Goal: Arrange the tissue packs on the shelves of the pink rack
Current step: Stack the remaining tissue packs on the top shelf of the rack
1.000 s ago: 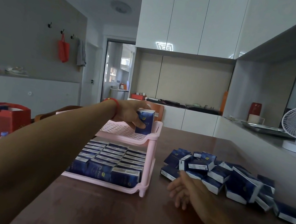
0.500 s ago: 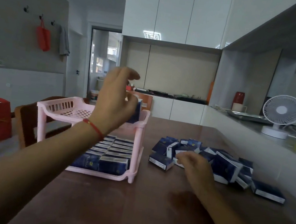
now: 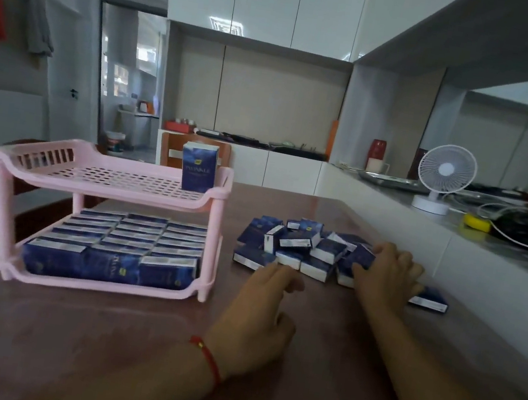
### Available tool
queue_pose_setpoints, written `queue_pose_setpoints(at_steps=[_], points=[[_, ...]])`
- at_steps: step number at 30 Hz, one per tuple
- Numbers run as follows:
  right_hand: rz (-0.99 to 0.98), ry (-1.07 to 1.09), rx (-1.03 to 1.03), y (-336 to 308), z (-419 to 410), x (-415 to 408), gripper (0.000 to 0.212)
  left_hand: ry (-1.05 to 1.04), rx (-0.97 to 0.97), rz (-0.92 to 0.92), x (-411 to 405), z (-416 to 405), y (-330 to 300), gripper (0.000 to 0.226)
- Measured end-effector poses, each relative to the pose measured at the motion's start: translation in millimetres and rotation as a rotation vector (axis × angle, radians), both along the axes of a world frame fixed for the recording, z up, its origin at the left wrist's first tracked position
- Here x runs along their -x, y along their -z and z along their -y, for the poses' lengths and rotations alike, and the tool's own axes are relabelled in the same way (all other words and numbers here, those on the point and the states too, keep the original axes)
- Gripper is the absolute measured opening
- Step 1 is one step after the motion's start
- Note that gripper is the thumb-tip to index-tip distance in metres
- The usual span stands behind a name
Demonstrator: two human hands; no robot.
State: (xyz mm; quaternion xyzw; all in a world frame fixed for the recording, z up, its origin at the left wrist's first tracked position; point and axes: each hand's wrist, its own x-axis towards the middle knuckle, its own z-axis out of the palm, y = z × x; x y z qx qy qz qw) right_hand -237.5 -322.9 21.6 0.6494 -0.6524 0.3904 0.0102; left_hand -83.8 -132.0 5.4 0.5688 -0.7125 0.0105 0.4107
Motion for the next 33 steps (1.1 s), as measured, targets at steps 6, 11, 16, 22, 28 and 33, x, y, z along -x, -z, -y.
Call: queue_pose_setpoints(at_steps=[6,11,16,22,28,33], points=[[0.344,-0.364,0.106,-25.9,-1.8,14.0,0.023,0.016,-0.070,-0.154,-3.9,-0.1,-1.8,0.037],[0.482,-1.053,-0.371,-46.6,-39.2,7.5,0.036,0.046,-0.178,-0.535,-1.8,2.3,-4.8,0.055],[0.273,-1.220,-0.517,-38.4,-62.6,-14.5,0.028,0.090,-0.211,-0.585,-8.6,5.3,-1.2,0.054],[0.272,-0.367,0.065,-32.2,-7.3,26.0,0.014,0.060,-0.236,-0.643,-12.7,4.9,0.3,0.035],[-0.133,-0.181,-0.285,-11.8,19.9,62.8,0.020,0.039,-0.228,-0.733,-12.4,6.0,1.2,0.032],[-0.238,-0.123,-0.239,-23.4,10.2,61.4,0.015,0.061,-0.222,-0.743,-12.0,5.5,0.0,0.028]])
